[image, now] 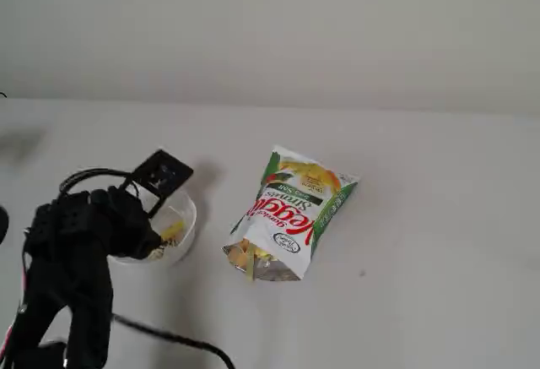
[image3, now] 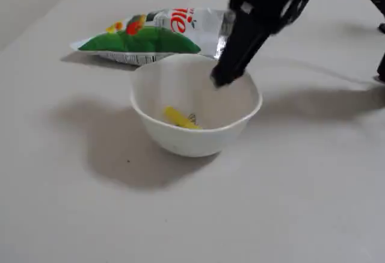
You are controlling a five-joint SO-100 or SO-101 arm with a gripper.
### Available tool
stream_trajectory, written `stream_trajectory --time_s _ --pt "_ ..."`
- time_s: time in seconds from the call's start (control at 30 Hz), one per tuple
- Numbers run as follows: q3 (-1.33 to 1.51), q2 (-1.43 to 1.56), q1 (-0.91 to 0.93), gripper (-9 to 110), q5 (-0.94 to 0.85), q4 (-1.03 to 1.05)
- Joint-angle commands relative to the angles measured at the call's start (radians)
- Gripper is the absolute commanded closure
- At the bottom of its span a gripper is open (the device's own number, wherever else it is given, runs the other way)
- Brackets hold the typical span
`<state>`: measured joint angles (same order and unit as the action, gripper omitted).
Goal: Pick up veggie straw from inside of open veggie straw packet and place it inside the bowl on the left side of the veggie straw packet
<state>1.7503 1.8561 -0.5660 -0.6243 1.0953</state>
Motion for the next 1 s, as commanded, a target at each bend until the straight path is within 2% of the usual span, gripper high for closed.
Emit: stream_trajectory --time_s 0.0,0.2,0.33,0.43,0.67,0.83,0.97 --pt "-0.055 0.333 0.084 101 0.150 0.114" --pt "0.003 0.658 0.285 101 0.431 0.186" --pt "0.143 0.871 0.436 101 0.517 0.146" --pt "0.347 1.062 0.491 101 0.512 0.063" --pt "0.730 1.319 0.469 101 0.460 -0.026" --pt "1.005 1.468 0.336 101 0.422 -0.026" --pt "1.169 1.471 0.275 101 0.454 -0.057"
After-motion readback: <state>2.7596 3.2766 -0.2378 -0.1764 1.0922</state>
